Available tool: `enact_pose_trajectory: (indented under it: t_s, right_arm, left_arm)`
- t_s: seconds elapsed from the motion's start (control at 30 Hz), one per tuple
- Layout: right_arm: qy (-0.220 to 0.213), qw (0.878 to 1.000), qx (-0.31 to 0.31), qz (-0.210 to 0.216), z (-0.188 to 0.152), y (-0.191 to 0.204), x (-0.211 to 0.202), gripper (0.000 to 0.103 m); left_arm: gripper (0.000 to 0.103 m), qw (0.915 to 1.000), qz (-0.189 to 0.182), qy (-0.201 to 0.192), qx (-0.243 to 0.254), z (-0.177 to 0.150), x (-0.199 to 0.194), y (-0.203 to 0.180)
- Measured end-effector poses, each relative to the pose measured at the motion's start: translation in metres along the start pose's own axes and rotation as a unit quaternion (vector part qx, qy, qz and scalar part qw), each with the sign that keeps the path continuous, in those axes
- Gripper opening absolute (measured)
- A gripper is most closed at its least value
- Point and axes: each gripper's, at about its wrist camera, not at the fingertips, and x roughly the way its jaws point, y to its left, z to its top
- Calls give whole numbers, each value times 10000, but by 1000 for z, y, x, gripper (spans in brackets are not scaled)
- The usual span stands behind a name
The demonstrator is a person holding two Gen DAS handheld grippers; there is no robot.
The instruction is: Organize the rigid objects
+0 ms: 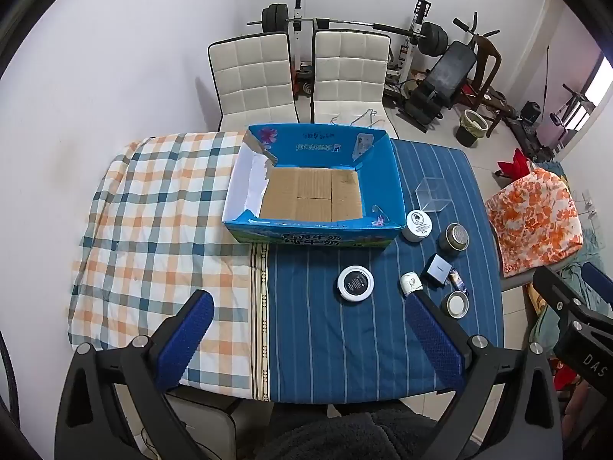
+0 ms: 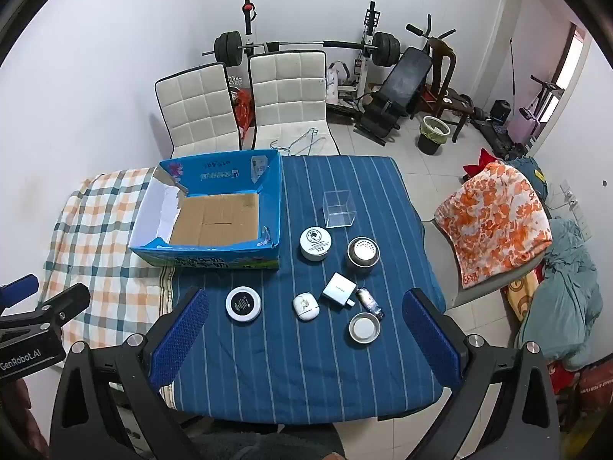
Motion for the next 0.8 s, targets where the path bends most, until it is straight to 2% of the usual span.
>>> enact_pose_trajectory:
  t_s: [0.8]
  right_arm:
    - [-47, 10000, 47, -36, 3, -8, 4, 103]
  left_arm:
    - [103, 10000, 18, -55, -6, 10, -4, 2]
